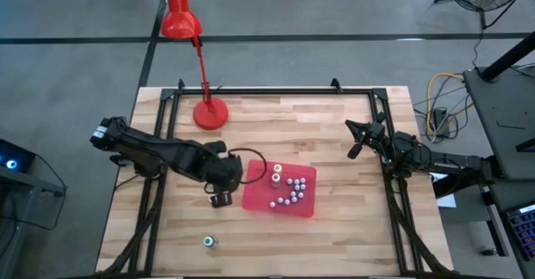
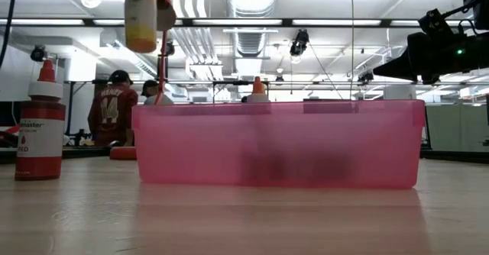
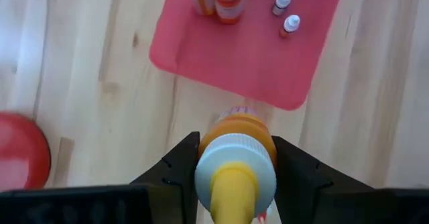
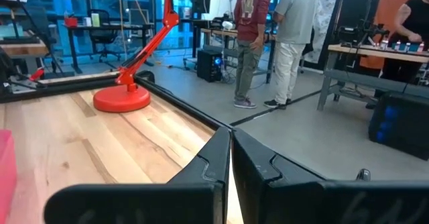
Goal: Pick & Place food coloring
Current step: Put the large yellow food coloring bottle in the red bin
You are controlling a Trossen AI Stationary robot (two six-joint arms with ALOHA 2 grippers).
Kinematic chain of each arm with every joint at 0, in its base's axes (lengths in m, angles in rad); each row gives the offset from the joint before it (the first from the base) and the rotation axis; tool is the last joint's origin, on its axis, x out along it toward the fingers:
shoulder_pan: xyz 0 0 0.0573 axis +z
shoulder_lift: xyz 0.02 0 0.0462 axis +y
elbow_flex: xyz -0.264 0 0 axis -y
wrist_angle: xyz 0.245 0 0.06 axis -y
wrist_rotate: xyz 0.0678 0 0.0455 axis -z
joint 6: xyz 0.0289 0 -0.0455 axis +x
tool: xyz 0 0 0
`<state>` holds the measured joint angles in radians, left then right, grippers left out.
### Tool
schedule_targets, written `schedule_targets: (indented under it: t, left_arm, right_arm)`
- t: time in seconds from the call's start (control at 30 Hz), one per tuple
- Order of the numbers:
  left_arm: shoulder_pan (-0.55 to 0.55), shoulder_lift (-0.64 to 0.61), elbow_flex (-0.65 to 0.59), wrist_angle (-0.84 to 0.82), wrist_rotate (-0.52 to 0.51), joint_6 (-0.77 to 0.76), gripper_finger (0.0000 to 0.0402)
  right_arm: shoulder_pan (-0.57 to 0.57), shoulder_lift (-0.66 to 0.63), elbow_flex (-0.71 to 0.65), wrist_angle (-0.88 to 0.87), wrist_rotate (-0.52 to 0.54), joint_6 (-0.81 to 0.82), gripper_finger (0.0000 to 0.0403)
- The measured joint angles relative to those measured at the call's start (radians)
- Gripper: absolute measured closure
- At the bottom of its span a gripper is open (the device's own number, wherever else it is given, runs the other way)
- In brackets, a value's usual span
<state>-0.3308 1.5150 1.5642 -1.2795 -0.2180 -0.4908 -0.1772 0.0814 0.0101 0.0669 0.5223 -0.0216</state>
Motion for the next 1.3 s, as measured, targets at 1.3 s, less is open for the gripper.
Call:
schedule_targets:
  t: [1.3]
  left_arm:
    - [0.045,0.499,0.274,0.198,-0.060,0.132,0.0284]
  right_arm:
    - [0.000,0.000,0.000,0.000,0.000,-0.007,0.0394]
